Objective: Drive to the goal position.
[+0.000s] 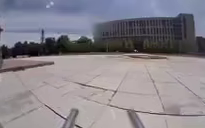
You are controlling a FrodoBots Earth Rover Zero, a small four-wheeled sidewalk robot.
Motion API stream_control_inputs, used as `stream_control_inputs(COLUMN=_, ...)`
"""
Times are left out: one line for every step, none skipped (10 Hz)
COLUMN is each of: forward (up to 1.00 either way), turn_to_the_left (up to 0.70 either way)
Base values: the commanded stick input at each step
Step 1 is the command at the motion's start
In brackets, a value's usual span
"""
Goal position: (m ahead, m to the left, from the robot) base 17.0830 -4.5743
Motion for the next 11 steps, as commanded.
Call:
stream_control_inputs(forward=0.50, turn_to_the_left=0.00)
stream_control_inputs(forward=0.50, turn_to_the_left=0.00)
stream_control_inputs(forward=0.50, turn_to_the_left=0.00)
stream_control_inputs(forward=0.50, turn_to_the_left=0.00)
stream_control_inputs(forward=0.50, turn_to_the_left=0.00)
stream_control_inputs(forward=0.50, turn_to_the_left=0.00)
stream_control_inputs(forward=0.50, turn_to_the_left=0.00)
stream_control_inputs(forward=0.50, turn_to_the_left=0.00)
stream_control_inputs(forward=0.50, turn_to_the_left=0.00)
stream_control_inputs(forward=0.50, turn_to_the_left=0.00)
stream_control_inputs(forward=0.50, turn_to_the_left=0.00)
